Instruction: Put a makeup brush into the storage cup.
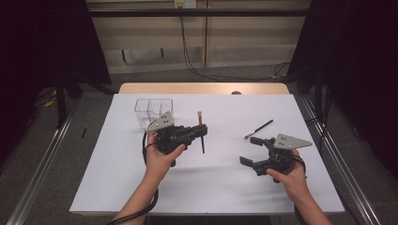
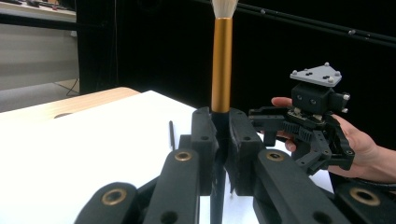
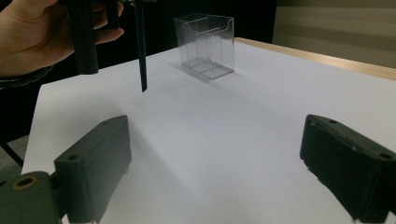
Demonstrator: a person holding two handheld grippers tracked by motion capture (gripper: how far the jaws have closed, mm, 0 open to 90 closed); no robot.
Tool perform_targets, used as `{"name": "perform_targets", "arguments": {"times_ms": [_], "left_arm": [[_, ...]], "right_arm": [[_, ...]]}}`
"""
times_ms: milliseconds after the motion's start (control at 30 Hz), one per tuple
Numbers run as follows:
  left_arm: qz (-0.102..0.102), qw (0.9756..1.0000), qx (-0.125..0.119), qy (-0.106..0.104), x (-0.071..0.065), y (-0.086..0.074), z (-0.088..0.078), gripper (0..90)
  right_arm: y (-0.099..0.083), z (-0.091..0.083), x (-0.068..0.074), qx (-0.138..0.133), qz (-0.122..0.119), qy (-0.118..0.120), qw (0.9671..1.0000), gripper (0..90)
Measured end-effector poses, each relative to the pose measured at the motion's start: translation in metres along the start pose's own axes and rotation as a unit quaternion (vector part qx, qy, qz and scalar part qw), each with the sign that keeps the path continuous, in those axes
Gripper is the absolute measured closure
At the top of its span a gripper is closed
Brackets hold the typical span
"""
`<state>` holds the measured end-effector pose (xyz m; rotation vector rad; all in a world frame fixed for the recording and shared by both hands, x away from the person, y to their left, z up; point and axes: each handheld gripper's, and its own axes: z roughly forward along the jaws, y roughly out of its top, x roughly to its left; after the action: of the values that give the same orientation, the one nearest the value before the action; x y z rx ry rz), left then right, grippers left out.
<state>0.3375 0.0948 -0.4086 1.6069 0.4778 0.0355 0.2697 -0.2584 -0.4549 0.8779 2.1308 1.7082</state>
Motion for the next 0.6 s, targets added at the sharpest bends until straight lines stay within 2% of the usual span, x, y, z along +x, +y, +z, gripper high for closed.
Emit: {"name": "perform_targets", "arguments": {"times_ms": [300, 600], "left_arm": [[0.000, 1.0000, -0.003, 0.009, 0.003, 0.000, -0.002, 82.9], [0.001, 0.9998, 0.001, 0.021, 0.008, 0.003, -0.008, 82.9]], "right_arm": [[-0.006, -0.013, -0.002, -0.005, 0.002, -0.006, 1.0000, 8.2], [-0.011, -0.018, -0.004, -0.007, 0.005, -0.009, 0.9999, 8.0]]}}
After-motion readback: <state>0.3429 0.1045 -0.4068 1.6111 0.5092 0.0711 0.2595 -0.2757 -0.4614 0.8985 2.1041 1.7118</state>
